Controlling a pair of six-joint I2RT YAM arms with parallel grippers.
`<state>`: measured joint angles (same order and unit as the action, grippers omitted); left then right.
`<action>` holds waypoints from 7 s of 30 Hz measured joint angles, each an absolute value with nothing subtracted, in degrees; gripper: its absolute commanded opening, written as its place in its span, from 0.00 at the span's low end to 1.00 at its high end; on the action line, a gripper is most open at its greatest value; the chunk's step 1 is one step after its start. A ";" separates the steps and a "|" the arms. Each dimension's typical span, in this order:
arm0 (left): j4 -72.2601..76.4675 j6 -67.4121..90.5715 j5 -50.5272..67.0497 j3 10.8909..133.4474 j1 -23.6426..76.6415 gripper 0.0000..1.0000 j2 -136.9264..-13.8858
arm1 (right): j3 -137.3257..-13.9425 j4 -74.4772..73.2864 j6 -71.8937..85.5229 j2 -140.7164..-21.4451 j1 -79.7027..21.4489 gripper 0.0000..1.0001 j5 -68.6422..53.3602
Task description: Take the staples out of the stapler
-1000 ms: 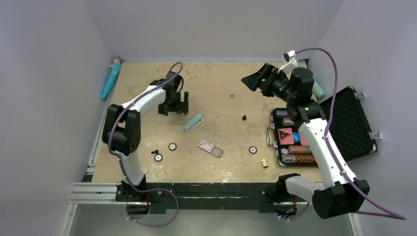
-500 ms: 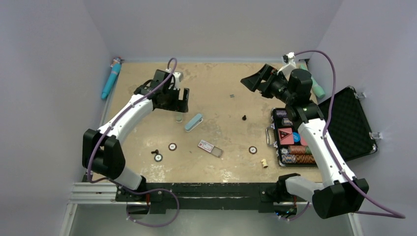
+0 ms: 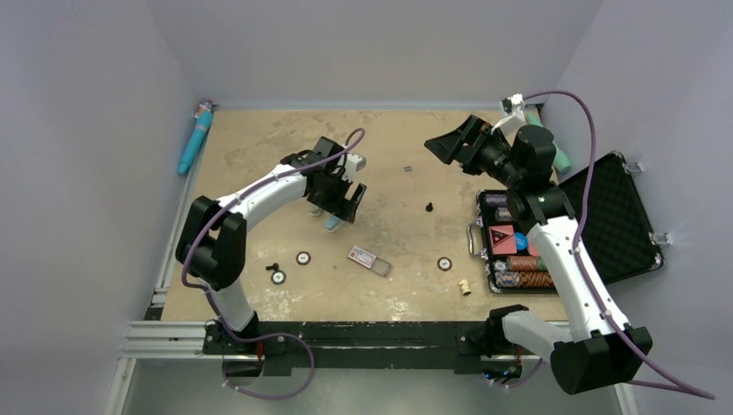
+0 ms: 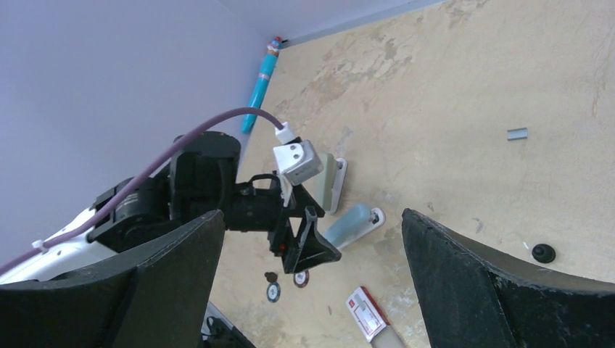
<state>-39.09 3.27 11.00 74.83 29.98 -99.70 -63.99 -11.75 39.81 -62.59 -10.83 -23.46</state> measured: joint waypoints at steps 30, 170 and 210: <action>-39.75 1.93 8.27 78.43 29.91 0.00 -109.54 | -64.01 -13.30 38.50 -63.77 -10.83 0.96 -25.08; -12.56 49.89 50.87 97.03 21.39 0.77 -87.55 | -65.12 38.09 73.10 -77.73 -16.95 0.00 -49.87; -18.98 51.66 42.46 89.30 21.82 0.00 -86.26 | -58.11 31.53 77.34 -79.85 -14.57 0.00 -46.39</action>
<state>-18.98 51.66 42.46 89.30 21.82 -86.26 -58.11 31.53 77.34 -79.85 -14.57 -46.39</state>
